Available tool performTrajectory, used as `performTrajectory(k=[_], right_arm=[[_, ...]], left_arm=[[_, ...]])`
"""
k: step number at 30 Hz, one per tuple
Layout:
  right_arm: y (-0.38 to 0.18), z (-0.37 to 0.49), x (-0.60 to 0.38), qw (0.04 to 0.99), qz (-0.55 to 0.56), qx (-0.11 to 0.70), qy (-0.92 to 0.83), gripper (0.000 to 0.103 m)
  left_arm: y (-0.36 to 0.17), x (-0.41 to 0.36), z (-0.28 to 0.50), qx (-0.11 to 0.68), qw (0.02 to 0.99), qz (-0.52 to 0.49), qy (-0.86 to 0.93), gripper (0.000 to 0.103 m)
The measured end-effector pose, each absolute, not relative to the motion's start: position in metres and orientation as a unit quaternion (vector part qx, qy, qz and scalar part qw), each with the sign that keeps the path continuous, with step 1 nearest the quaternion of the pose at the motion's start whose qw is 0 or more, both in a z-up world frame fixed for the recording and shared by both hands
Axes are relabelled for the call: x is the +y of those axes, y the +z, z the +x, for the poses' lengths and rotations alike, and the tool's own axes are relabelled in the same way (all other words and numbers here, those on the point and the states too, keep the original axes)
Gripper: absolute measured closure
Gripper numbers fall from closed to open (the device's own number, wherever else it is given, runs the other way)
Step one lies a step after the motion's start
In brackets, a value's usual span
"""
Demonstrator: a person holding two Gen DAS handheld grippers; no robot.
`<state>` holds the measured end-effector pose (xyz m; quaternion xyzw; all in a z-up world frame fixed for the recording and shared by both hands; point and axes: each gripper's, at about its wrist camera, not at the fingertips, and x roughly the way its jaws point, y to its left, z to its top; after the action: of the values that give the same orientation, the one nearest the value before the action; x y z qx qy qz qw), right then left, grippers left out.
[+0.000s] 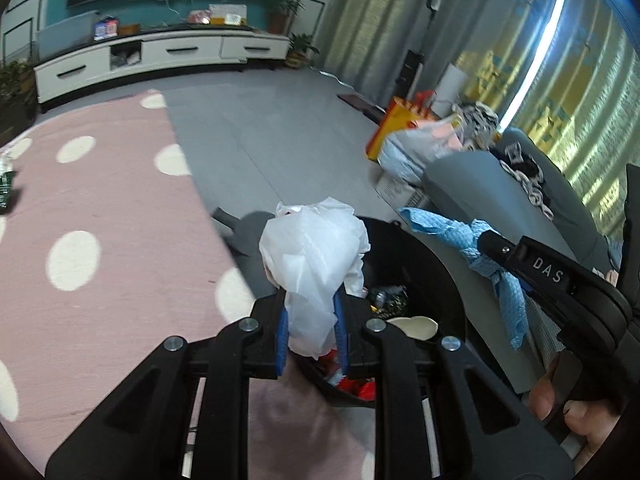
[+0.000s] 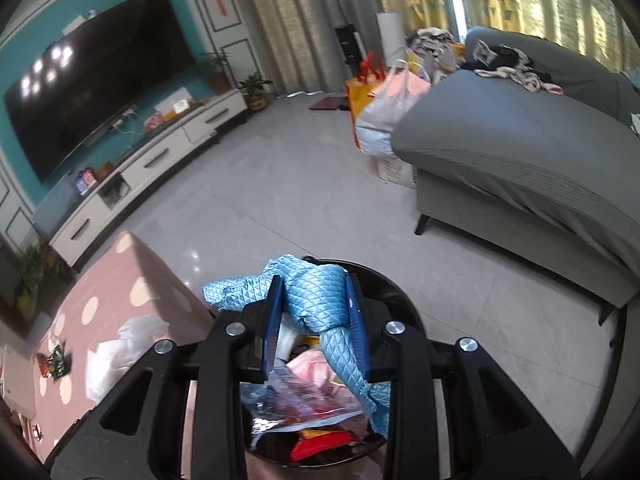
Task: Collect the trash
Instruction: 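Carry the white bag and blue fabric with both tools over the black bin, then open both tools to drop the white bag and blue fabric into the bin, then grasp the green wafer snack bag with the left tool while the right tool grasps the crumpled white foil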
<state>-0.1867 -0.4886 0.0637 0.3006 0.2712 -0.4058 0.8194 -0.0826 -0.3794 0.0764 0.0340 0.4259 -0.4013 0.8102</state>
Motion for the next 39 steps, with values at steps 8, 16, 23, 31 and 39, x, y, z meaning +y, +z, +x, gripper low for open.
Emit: performTrajectory(k=[8, 16, 23, 31, 39], right_arm=[[0.048, -0.188, -0.501, 0.800, 0.321, 0.291, -0.416, 0.071], [0.041, -0.186, -0.506, 0.797, 0.326, 0.301, -0.410, 0.071], [0.039, -0.185, -0.506, 0.797, 0.326, 0.305, -0.407, 0.071], [0.043, -0.191, -0.505, 0.795, 0.338, 0.285, -0.416, 0.051], [0.058, -0.186, -0.494, 0.809, 0.319, 0.269, -0.415, 0.031]], left_arm=[[0.052, -0.405, -0.088, 0.451, 0.786, 0.057, -0.418, 0.082], [0.038, -0.419, -0.095, 0.464, 0.773, 0.070, -0.426, 0.082], [0.039, -0.420, -0.098, 0.458, 0.770, 0.064, -0.439, 0.051], [0.057, -0.398, -0.087, 0.438, 0.792, 0.030, -0.425, 0.018], [0.077, -0.361, -0.065, 0.415, 0.822, -0.003, -0.389, 0.004]])
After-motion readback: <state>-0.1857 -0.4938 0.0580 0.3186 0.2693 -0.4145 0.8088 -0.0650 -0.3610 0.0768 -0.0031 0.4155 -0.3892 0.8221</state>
